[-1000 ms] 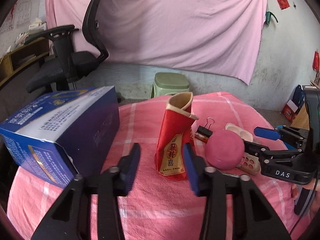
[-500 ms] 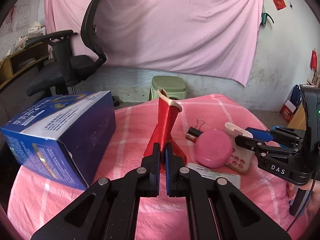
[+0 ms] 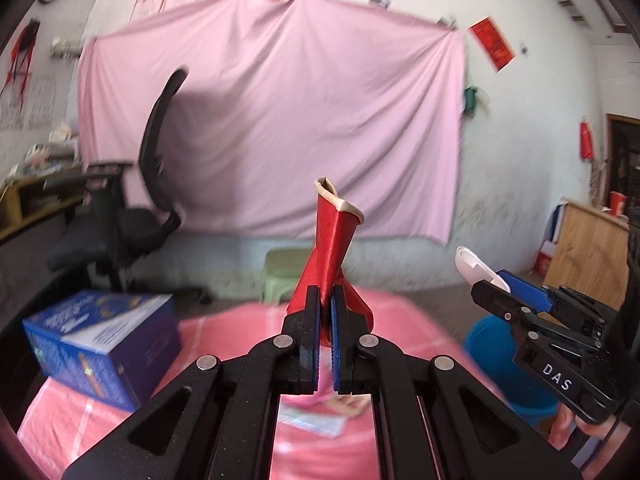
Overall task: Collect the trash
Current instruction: 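Carry both items over the blue bucket and open both tools to drop them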
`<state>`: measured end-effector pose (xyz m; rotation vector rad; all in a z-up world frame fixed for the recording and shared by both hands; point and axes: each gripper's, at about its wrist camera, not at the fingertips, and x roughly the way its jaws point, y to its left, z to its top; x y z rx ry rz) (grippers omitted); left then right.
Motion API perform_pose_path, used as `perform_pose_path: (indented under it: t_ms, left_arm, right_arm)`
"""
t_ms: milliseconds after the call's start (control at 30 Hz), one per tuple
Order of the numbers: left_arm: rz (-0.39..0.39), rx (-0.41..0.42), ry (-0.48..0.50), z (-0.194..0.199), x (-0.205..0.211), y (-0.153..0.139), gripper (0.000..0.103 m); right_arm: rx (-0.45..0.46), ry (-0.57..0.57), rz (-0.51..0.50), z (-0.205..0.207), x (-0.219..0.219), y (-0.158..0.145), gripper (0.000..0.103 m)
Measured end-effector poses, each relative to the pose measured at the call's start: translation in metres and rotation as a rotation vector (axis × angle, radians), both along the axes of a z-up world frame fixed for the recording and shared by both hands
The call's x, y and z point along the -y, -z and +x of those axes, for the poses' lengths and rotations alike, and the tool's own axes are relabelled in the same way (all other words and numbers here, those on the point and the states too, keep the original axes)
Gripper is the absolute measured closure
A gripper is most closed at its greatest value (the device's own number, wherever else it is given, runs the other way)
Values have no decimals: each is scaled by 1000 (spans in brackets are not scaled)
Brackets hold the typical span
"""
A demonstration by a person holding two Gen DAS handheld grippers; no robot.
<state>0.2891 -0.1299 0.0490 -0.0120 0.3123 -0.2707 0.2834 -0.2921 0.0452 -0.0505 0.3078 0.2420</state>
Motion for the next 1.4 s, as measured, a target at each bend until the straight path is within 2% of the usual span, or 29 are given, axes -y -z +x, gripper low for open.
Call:
perform_pose_path:
  t_ms: [133,267,500,633,933,1167,1400]
  left_arm:
    - [13,69,64,-11,37,-17,100]
    - [8,90,133,-15,74,-24,100]
    - [2,90,240,-18,143,-26,100]
    - [14,48,289,-13,178,-19,100]
    - [46,-218,345,28,229,17,100]
    - [51,-388,365,50,248,43,100]
    - [59,-445,385,60,253,51,99]
  right_arm:
    - [121,84,17,-29,31,-21,50]
    - [190,161,36,-50,64,-32,50]
    - [217,284,45,-74,116,-33,50]
    - [148,343,67,-73,146,-21,50]
    - [-117,403,129,-47,188,27,50]
    - [-245,406,153,-37,198,52,50]
    - [-305,404,162,-30,201,64,49]
